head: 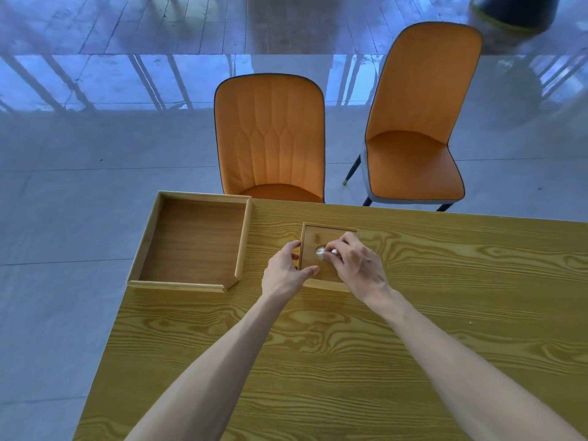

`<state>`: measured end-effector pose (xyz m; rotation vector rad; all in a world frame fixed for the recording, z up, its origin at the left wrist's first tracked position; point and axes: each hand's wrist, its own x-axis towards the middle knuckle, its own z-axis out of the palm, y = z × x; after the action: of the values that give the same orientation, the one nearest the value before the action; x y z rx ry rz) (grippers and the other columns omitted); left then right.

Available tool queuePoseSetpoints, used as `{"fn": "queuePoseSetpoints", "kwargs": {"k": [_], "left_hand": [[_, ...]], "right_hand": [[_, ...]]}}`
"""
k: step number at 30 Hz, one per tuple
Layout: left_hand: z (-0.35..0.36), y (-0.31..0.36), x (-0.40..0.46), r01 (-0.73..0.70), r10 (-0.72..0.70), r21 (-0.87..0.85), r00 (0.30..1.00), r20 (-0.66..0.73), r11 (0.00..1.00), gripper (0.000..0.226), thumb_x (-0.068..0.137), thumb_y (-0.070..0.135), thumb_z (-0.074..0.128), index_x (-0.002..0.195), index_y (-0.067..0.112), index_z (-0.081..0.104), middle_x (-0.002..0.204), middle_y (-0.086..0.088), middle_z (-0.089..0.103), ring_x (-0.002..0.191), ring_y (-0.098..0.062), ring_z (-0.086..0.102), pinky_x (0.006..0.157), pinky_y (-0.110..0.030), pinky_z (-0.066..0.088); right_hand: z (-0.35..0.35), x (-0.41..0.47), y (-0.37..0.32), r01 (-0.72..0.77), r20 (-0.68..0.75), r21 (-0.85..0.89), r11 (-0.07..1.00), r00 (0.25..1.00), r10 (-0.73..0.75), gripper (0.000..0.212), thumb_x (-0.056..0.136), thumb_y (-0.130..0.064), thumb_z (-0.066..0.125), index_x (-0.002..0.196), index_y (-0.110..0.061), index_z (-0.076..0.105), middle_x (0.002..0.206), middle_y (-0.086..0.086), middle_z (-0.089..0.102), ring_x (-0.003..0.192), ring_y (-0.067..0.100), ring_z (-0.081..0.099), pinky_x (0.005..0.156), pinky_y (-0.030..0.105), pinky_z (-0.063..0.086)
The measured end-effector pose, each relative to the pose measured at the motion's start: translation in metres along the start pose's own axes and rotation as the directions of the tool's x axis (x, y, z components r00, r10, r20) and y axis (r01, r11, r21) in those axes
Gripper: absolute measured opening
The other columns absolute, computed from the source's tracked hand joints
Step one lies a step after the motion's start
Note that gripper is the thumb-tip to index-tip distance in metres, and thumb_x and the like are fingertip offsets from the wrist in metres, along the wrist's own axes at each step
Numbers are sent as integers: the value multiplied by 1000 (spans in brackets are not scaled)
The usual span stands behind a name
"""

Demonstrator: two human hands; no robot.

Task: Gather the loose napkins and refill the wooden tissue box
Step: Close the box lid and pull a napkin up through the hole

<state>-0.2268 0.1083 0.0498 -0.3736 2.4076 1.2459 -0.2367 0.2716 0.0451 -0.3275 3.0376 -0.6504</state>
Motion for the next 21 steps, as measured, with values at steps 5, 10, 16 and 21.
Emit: {"fn": "queuePoseSetpoints", "kwargs": {"k": [5,10,16,21], "left_hand": [[1,0,-1,7,-7,-17,1000,-7,1000,75,78,35,80,143,27,44,122,1,64,91,-17,67,85,-42,56],[1,0,0,20,-20,-41,1000,-4,999,76,77,34,81,143,28,44,120,4,63,90,-16,66,86,-41,57],[1,-1,-1,27,-27,-72,1000,7,997,76,77,33,81,143,28,44,120,3,63,92,-15,66,86,-41,57],[0,0,-1,28,-28,-63,1000,5,998,75,77,33,81,143,28,45,121,2,63,94,-17,66,87,-43,57]], "right_hand": [[5,-7,2,-38,-25,92,995,999,40,17,94,-24,63,100,-9,70,97,5,59,70,20,63,58,27,52],[12,-10,10,-78,-89,217,973,991,100,15,94,-20,63,101,-8,68,94,1,56,72,13,54,65,23,42],[4,-10,10,-69,-65,313,947,994,94,30,92,-40,64,111,-17,68,93,-5,53,65,-3,50,62,17,43],[11,0,-1,-132,-72,76,988,988,138,29,87,-46,68,105,-24,75,93,-2,56,70,16,62,54,24,45]]}}
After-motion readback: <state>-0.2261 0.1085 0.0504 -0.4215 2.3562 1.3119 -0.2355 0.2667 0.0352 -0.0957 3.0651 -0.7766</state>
